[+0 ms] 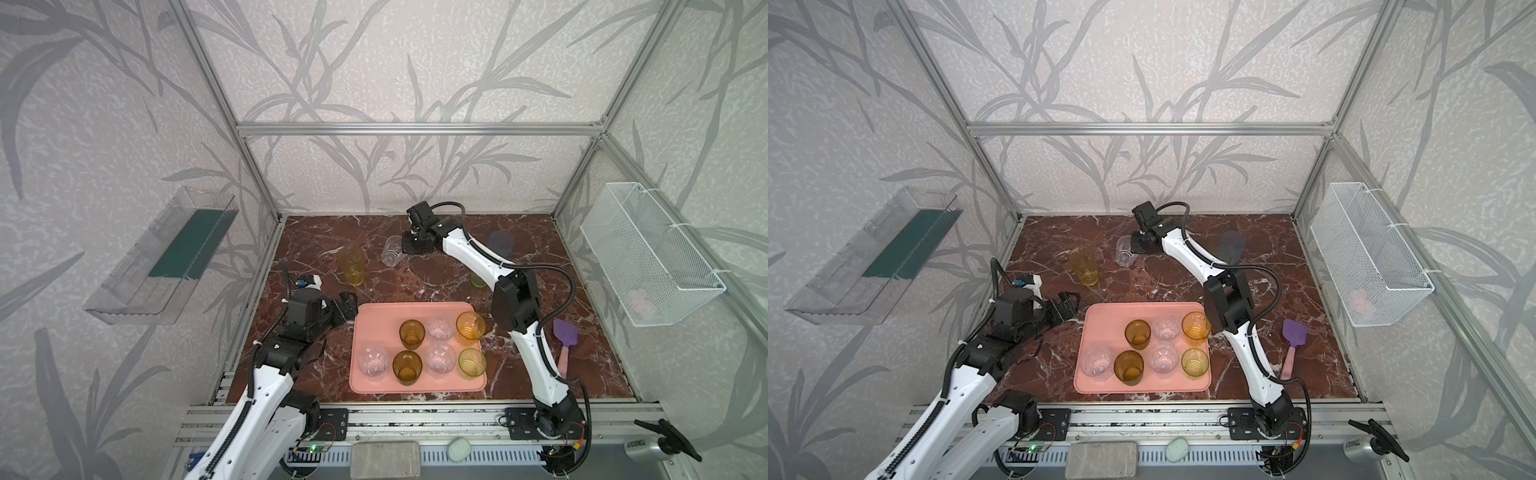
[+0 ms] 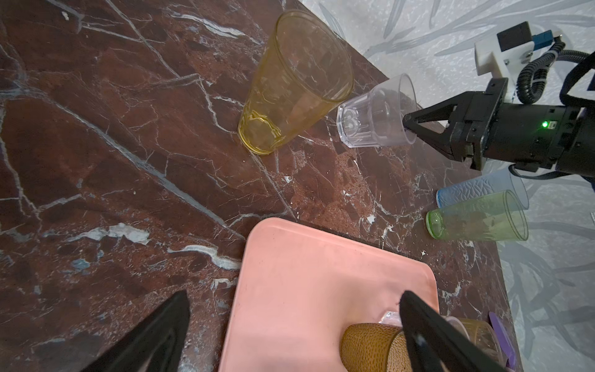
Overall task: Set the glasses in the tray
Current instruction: 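Lift the clear tumbler with the right gripper and carry it toward the tray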
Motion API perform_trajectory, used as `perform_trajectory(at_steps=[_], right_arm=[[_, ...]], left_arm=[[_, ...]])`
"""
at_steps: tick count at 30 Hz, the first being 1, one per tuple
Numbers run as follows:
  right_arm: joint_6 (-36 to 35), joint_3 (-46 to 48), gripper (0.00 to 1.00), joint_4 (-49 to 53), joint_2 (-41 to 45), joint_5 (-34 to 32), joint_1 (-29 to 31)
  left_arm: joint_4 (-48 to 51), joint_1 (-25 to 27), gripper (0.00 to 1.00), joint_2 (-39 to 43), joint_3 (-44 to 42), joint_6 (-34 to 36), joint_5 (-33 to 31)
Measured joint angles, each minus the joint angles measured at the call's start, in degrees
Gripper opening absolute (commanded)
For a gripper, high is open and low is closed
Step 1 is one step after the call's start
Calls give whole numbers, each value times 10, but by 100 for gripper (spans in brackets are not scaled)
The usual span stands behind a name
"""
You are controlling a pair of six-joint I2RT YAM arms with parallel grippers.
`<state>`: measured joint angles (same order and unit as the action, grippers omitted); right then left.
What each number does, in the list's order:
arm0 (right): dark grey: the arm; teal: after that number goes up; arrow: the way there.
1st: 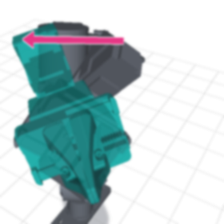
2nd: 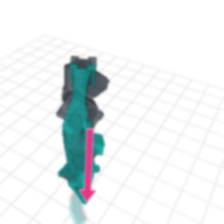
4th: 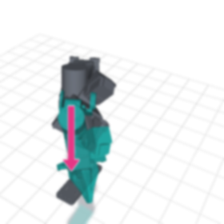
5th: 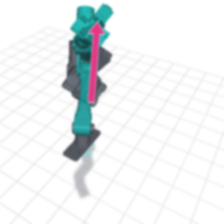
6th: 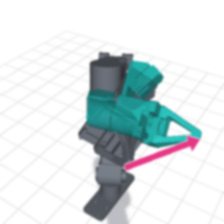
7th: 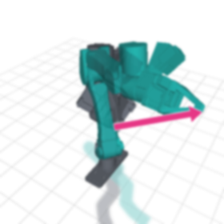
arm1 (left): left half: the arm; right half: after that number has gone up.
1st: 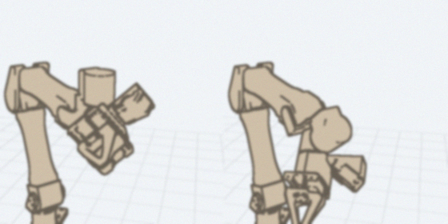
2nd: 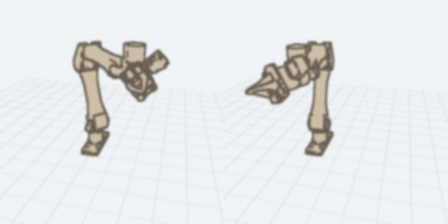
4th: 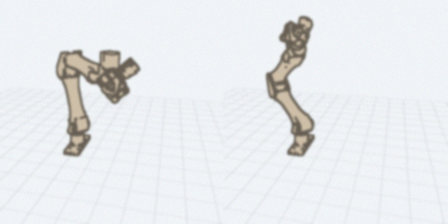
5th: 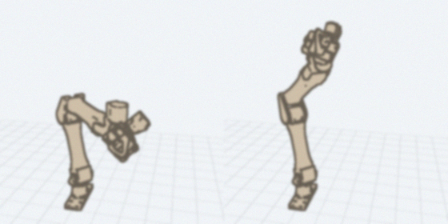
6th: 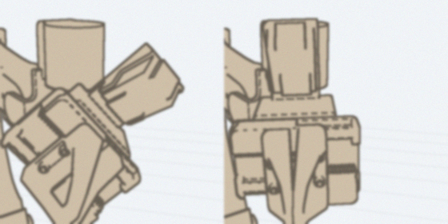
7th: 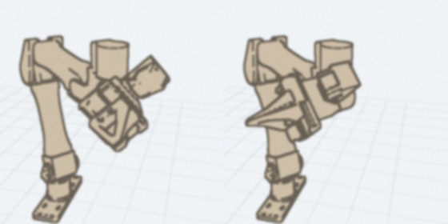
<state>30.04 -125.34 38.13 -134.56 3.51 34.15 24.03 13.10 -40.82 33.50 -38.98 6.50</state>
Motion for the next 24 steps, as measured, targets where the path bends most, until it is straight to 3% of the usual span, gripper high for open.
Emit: perform_trajectory(at_steps=[24], right_arm=[[1,322,0,-117,280,21,-1]], left_arm=[[-5,0,99,32,0,-2,42]])
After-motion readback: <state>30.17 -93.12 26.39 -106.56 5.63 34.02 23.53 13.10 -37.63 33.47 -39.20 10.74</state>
